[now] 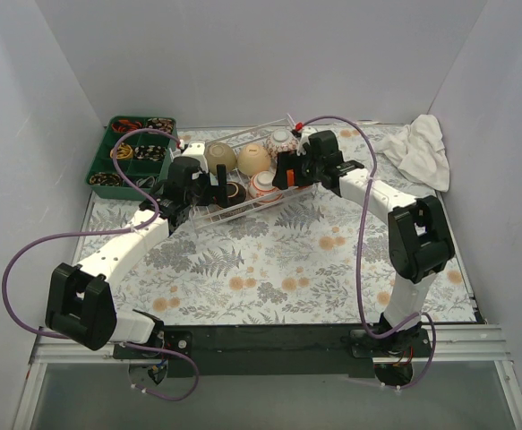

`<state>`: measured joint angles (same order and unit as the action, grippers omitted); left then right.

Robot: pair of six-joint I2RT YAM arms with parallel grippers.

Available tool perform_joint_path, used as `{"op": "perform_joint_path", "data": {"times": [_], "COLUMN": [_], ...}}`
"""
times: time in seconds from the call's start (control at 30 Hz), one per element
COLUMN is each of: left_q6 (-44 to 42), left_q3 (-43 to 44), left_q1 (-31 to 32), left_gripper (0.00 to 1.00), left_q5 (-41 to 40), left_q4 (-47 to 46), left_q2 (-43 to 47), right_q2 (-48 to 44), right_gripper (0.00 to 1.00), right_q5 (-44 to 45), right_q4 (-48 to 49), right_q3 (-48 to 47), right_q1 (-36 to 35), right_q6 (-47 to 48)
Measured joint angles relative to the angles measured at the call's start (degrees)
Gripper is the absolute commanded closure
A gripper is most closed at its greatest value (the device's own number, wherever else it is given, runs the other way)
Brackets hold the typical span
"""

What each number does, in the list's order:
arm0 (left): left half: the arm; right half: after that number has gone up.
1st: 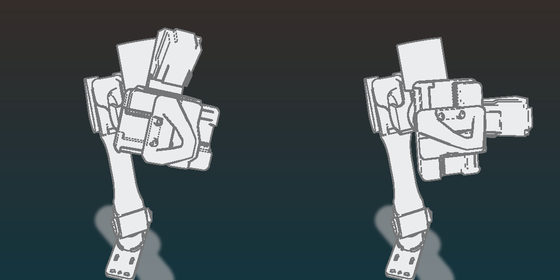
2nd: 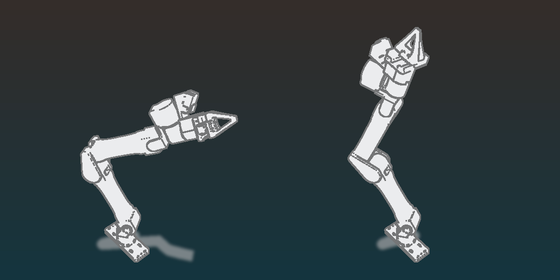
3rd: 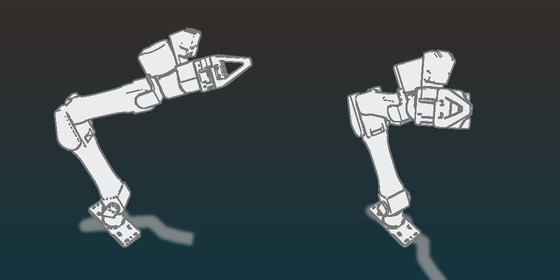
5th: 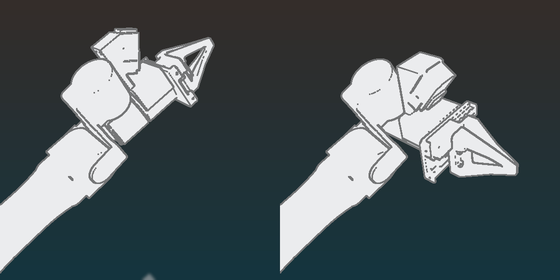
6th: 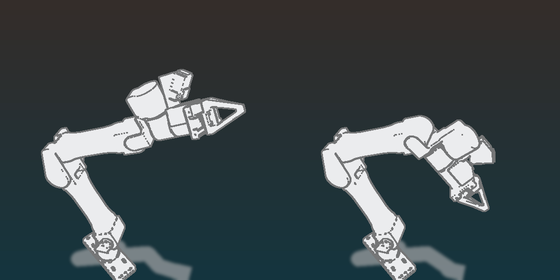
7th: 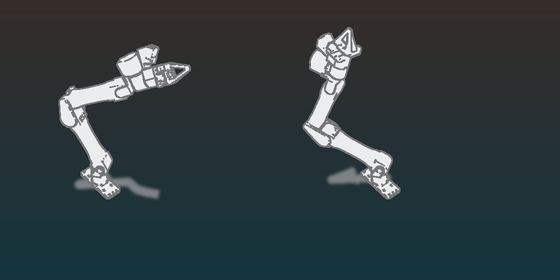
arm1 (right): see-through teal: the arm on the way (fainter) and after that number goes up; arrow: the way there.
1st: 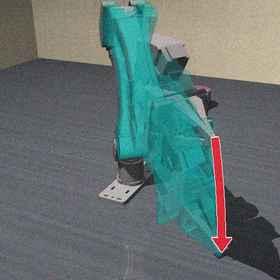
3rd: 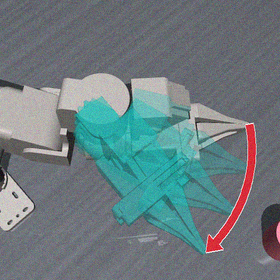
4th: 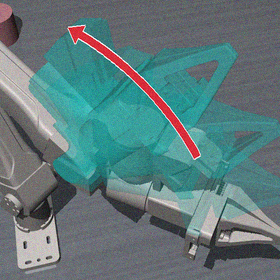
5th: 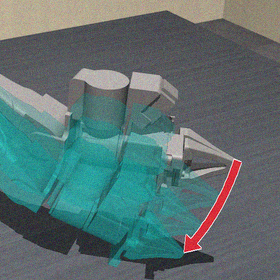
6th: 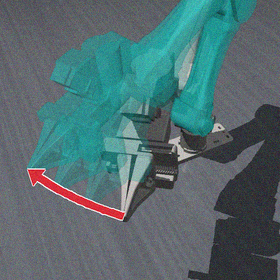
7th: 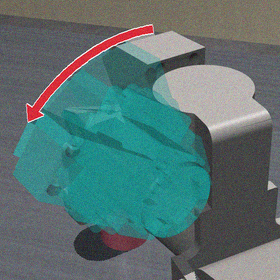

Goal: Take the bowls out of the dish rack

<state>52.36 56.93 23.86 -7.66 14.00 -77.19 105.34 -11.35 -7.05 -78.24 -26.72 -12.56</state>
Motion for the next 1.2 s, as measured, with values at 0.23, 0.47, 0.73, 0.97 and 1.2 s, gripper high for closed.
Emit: {"op": "perform_joint_path", "data": {"times": [0.23, 0.47, 0.73, 0.97, 1.2], "left_q6": [-0.13, -0.17, -0.52, -2.64, -2.40], "left_q3": [-0.11, -0.11, -0.20, 4.96, 16.83], "left_q1": [0.00, 0.00, 0.13, 5.75, 12.44], "left_gripper": [0.02, 0.02, 0.02, 0.02, 0.02], "left_q5": [0.00, 0.15, 0.13, -7.08, -14.51], "left_q4": [-0.33, -0.35, -0.33, 5.05, 14.97], "left_q2": [-0.04, -0.24, -0.39, -4.72, -13.46], "right_q2": [-4.52, -8.76, -9.16, -17.73, -32.22], "right_gripper": [0.03, 0.04, 0.08, 0.05, 0.04], "right_q5": [-0.61, -1.42, -2.64, -0.24, 5.22], "right_q4": [2.99, 3.58, 0.33, -7.56, -7.80], "right_q3": [5.70, 10.97, 11.72, 12.76, 18.23], "right_q1": [-0.59, -2.45, -5.18, -5.77, -5.95], "right_q6": [-1.14, -2.32, -2.29, -2.23, -1.62]}}
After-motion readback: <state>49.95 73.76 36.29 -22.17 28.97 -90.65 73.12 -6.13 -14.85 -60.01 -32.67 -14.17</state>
